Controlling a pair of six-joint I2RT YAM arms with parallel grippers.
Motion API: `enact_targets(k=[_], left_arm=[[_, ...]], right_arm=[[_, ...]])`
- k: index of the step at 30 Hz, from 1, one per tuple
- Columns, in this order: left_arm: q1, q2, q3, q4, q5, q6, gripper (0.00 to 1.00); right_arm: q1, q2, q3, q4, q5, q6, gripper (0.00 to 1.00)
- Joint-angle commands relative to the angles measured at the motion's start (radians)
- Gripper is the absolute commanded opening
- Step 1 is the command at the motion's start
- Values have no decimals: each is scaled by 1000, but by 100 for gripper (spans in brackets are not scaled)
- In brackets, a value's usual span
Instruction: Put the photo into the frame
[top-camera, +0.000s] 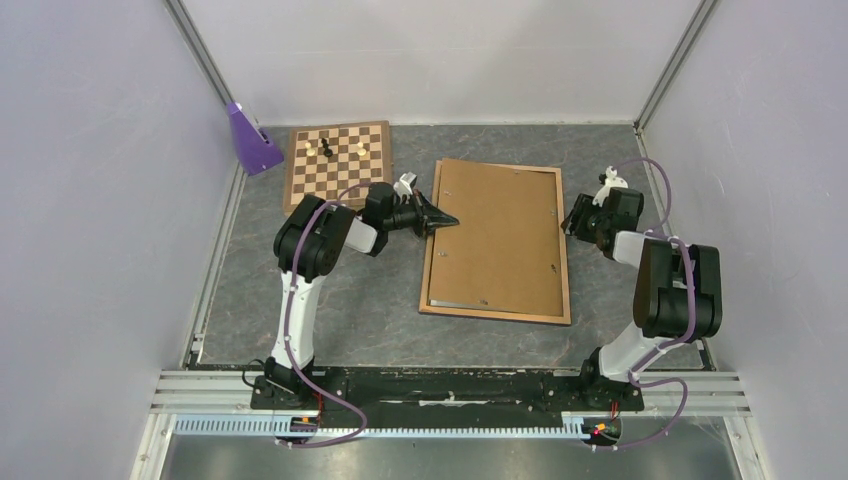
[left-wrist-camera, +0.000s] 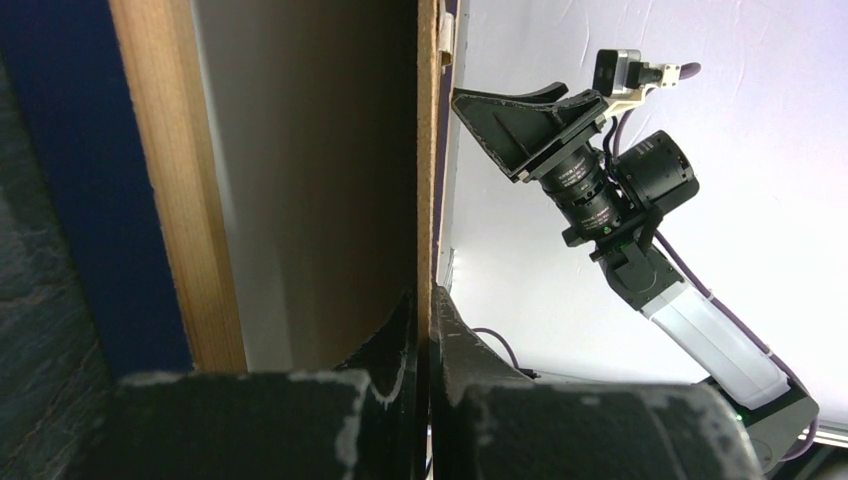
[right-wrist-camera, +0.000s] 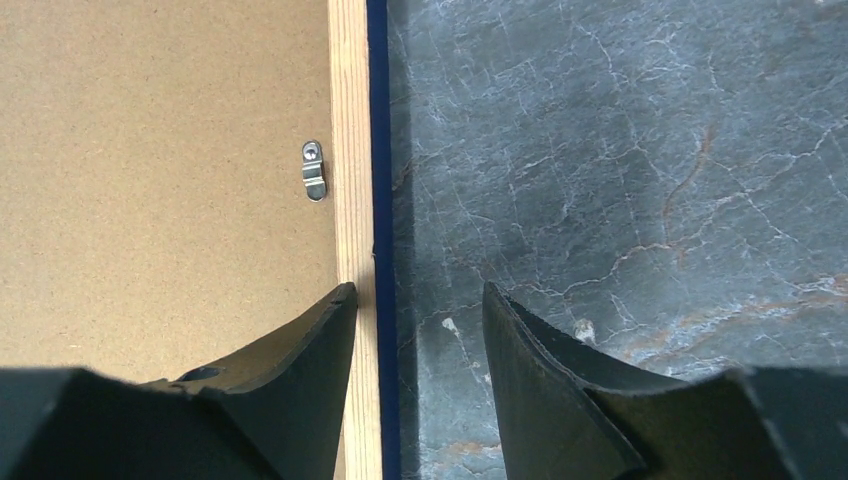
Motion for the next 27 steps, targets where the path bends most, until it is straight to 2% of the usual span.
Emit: enact_targets(k=[1, 9, 15, 19, 27], left_arm=[[-11, -14, -10, -22, -38, 36, 3], [-13, -24, 6, -143, -49, 99, 25], [-15, -54, 16, -252, -68, 159, 37], [-16, -94, 40, -394, -94, 239, 45], [-23, -169, 127, -704, -168, 401, 53]], right_arm=[[16, 8, -8, 12, 17, -19, 52], [22, 6, -6, 12, 22, -19, 52], [22, 4, -2, 10, 22, -19, 52], [22, 5, 0, 10, 24, -21, 52], [22, -2, 3, 9, 29, -28, 52]])
